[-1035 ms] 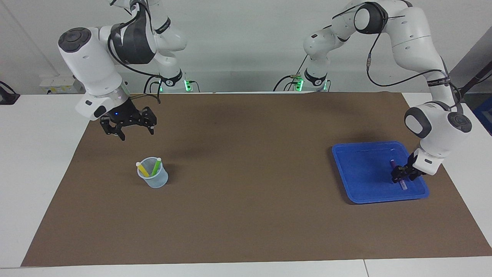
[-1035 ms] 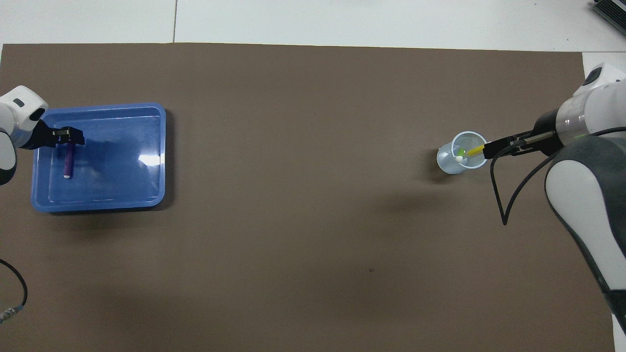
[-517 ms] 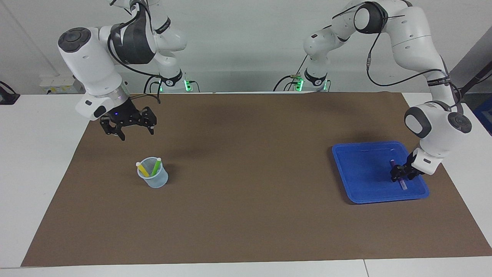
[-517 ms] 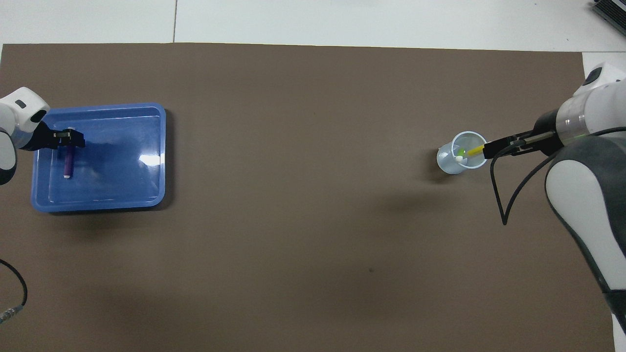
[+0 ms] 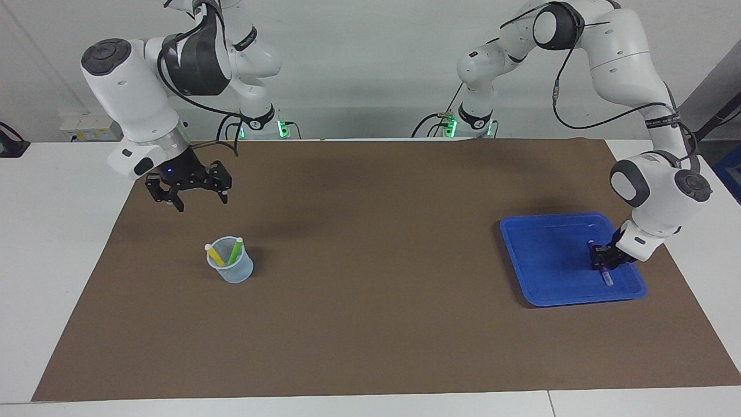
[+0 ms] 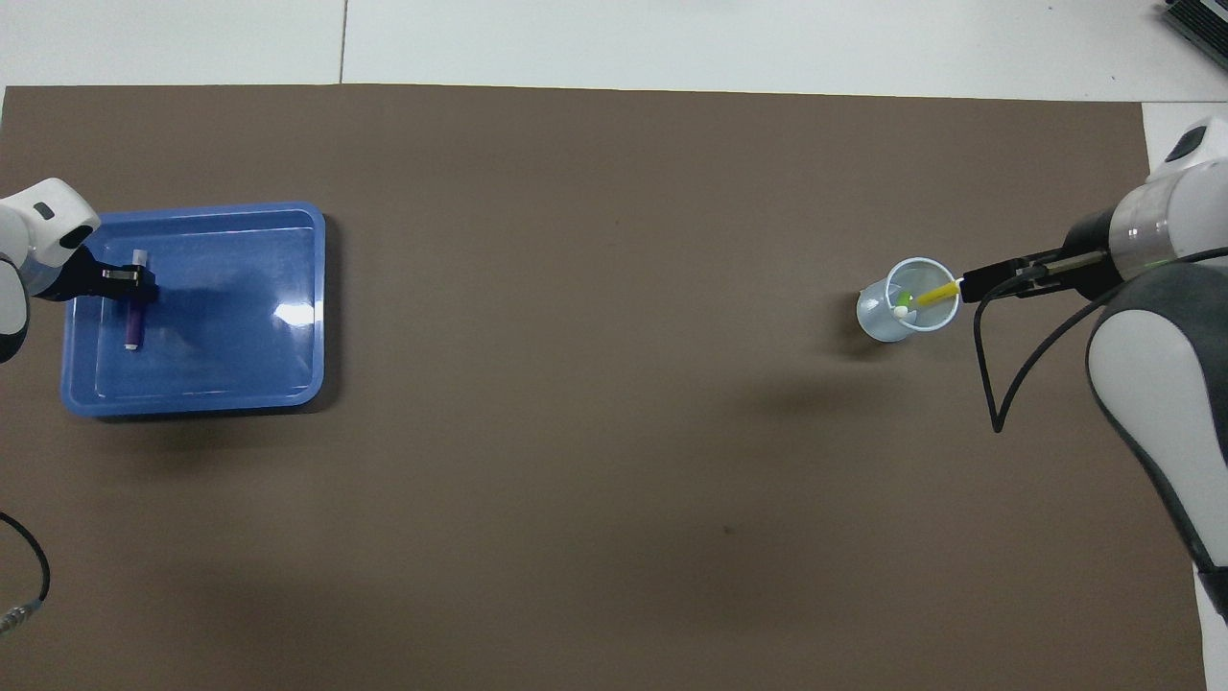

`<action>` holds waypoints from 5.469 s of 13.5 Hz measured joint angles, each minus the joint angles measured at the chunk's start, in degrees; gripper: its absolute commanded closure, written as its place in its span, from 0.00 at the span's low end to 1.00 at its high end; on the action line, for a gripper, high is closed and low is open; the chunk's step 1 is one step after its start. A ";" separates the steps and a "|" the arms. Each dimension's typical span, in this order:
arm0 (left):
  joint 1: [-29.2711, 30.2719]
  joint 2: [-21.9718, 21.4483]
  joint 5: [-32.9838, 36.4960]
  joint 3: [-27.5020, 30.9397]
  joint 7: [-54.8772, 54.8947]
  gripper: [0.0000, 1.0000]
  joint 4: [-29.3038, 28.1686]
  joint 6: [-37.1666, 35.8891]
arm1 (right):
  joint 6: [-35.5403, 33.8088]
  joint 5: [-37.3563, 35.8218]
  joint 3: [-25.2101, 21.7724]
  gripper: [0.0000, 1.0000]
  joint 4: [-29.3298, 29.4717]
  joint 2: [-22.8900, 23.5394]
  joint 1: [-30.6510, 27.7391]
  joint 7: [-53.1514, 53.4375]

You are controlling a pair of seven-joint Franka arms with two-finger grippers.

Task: Transfer and insert pens with both arms
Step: 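Move the left gripper down over the purple pen in the blue tray, then grasp the purple pen with the left gripper and lift it, then carry the purple pen toward the right gripper while the right gripper approaches, then close the right gripper on the purple pen's free end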

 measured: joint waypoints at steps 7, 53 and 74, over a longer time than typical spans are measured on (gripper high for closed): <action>0.01 -0.19 -0.11 -0.03 0.00 1.00 0.00 -0.54 | 0.77 0.46 0.34 0.00 0.01 0.00 -1.27 0.01; -14.12 -9.96 -27.50 -10.61 -60.44 1.00 4.78 -34.09 | 3.58 30.63 1.15 0.00 -1.18 -0.42 6.14 20.23; -28.18 -10.05 -46.84 -10.78 -93.84 1.00 -0.49 -10.95 | 25.88 32.53 1.25 0.19 -8.81 4.02 25.33 21.78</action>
